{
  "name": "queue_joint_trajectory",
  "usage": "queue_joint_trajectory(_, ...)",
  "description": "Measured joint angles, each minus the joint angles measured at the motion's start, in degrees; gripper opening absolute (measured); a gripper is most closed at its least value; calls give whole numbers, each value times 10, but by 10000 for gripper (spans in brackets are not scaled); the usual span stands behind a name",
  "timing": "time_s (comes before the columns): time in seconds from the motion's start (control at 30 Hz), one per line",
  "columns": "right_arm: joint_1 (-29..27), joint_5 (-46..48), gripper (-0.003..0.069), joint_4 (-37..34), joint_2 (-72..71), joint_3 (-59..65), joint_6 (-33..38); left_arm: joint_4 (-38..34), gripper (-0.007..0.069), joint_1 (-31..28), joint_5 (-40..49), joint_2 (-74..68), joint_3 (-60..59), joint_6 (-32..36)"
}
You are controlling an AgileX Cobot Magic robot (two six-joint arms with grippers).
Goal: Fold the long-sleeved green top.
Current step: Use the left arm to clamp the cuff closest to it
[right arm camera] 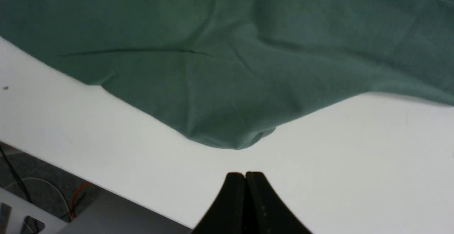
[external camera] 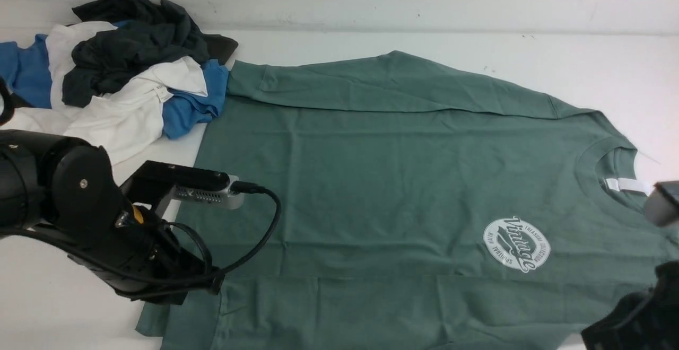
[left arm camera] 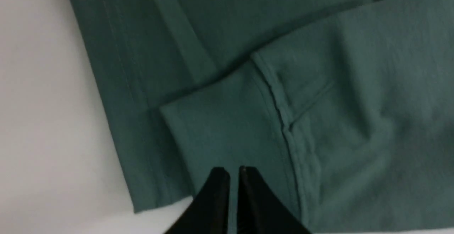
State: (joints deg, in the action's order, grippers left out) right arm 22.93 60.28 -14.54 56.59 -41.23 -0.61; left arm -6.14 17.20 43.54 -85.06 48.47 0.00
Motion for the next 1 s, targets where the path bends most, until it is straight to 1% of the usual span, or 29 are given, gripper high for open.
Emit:
queue_joint_trajectory(0.07,36,-15,-11,22,2,0,-18,4,109,0,-1,-33,24,-4)
queue_joint_trajectory(0.13,47,-21,-11,27,3,0,-22,4,143,0,-1,-47,32,-7)
queue_joint_trajectory(0.17,59,-27,-11,32,4,0,-24,4,195,0,-1,-65,40,-11)
queue_joint_trajectory(0.23,69,-33,-11,35,4,0,-27,5,270,1,1,-84,46,-20)
queue_joint_trajectory(0.33,73,-35,-11,36,4,0,-32,14,356,1,11,-106,48,-43)
queue_joint_trajectory(0.37,73,-35,-11,36,4,0,-32,15,360,1,12,-108,48,-44)
queue_joint_trajectory(0.4,73,-35,-11,36,4,0,-33,24,392,1,18,-116,48,-57)
queue_joint_trajectory(0.5,74,-35,-11,36,4,0,-34,37,416,1,19,-121,48,-76)
queue_joint_trajectory(0.63,74,-40,-11,36,4,0,-34,44,414,1,19,-122,48,-88)
queue_joint_trajectory(0.8,74,-50,-11,36,4,0,-34,45,375,1,19,-122,48,-89)
queue_joint_trajectory(1.0,74,-53,-11,32,4,0,-34,45,363,1,19,-122,48,-109)
